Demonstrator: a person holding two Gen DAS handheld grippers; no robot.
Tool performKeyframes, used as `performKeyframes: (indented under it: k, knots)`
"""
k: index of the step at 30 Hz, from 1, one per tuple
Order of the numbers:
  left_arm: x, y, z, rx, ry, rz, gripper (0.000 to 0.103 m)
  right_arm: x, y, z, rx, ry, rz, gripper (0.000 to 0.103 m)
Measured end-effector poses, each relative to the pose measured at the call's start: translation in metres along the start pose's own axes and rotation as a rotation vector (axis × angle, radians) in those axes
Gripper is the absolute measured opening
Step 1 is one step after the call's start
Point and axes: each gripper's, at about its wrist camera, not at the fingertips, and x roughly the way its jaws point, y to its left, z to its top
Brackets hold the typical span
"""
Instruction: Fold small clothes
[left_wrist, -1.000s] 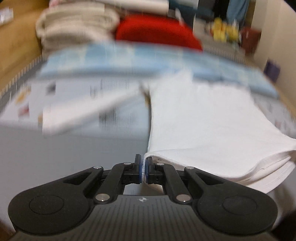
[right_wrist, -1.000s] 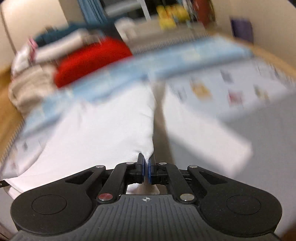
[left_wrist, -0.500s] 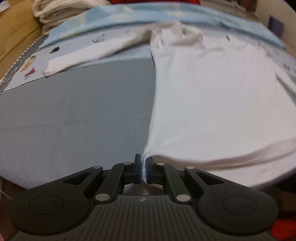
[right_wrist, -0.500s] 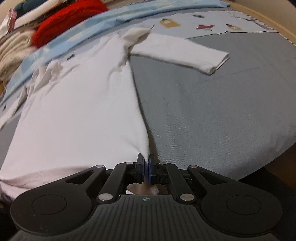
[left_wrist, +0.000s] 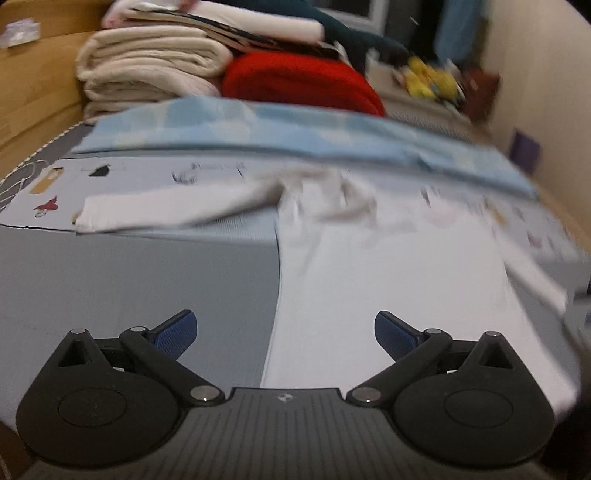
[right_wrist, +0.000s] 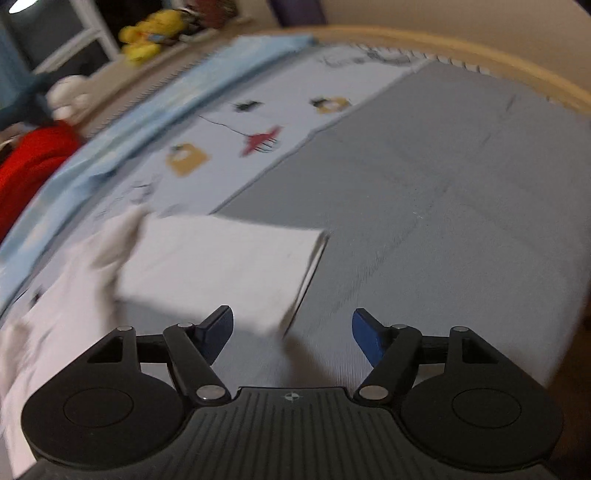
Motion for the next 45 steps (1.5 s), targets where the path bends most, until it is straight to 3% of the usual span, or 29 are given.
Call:
performKeyframes:
  k: [1,3,4,5,7,8,11,14,16,17,18,19,21,22,23,26,30,34,38,40,45]
  knots:
    - [0.007,-0.003,0.005,-0.023,-0.008,0.009,0.102,0.018,0.0,0.003,0.017,0.024,0.0,0.073]
    - [0.027,-0.017,0.014,-0.041,-0.002,0.04,0.103,0.046,0.008,0.003,0.015,0.055,-0.006,0.09]
    - [0.039,-0.023,0.017,-0.045,0.01,0.063,0.103,0.047,0.02,0.002,-0.041,0.018,0.014,0.087]
    - [0.05,-0.027,0.019,-0.047,0.021,0.077,0.103,0.05,0.033,0.0,-0.141,0.015,0.052,0.059]
    - [0.074,-0.036,0.022,-0.052,0.056,0.095,0.102,0.056,0.06,-0.006,-0.378,0.036,0.056,0.016]
    - [0.088,-0.04,0.026,-0.058,0.073,0.104,0.102,0.059,0.067,-0.005,-0.444,0.04,0.056,0.013]
    - [0.108,-0.038,0.023,-0.065,0.094,0.133,0.103,0.06,0.061,0.034,-0.457,-0.003,0.044,0.012]
    - [0.123,-0.034,0.024,-0.059,0.094,0.173,0.103,0.054,0.047,0.107,-0.42,-0.171,-0.108,0.012]
    - [0.129,-0.03,0.026,-0.067,0.094,0.194,0.103,0.054,0.034,0.15,-0.364,-0.296,-0.282,0.015]
    - [0.133,-0.027,0.027,-0.081,0.095,0.203,0.103,0.057,0.029,0.166,-0.333,-0.345,-0.386,0.024]
    - [0.135,-0.025,0.028,-0.097,0.096,0.208,0.103,0.059,0.023,0.178,-0.295,-0.363,-0.464,0.026]
    - [0.137,-0.022,0.028,-0.114,0.099,0.213,0.103,0.061,0.017,0.184,-0.27,-0.36,-0.492,0.026]
    - [0.14,-0.017,0.03,-0.144,0.103,0.223,0.103,0.062,0.009,0.183,-0.197,-0.356,-0.502,0.036]
    - [0.141,-0.014,0.032,-0.159,0.104,0.227,0.103,0.063,0.008,0.178,-0.167,-0.341,-0.472,0.055]
    - [0.141,-0.011,0.033,-0.174,0.104,0.233,0.103,0.062,0.008,0.169,-0.145,-0.316,-0.421,0.065]
    - [0.139,0.005,0.04,-0.244,0.102,0.25,0.103,0.047,0.019,0.124,-0.11,-0.218,-0.222,0.065]
    - [0.135,0.049,0.06,-0.418,0.086,0.285,0.103,0.012,0.066,0.039,-0.12,-0.053,0.073,0.071]
    - [0.149,0.112,0.085,-0.56,0.114,0.305,0.103,-0.012,0.125,-0.047,-0.218,0.132,0.256,0.073]
    - [0.182,0.17,0.095,-0.725,0.143,0.21,0.102,-0.02,0.167,-0.108,-0.301,0.135,0.32,0.077]
    - [0.2,0.19,0.094,-0.804,0.151,0.219,0.102,-0.013,0.186,-0.125,-0.359,0.108,0.298,0.077]
    - [0.245,0.219,0.098,-0.921,0.171,0.232,0.102,0.003,0.211,-0.144,-0.564,-0.07,0.235,0.077]
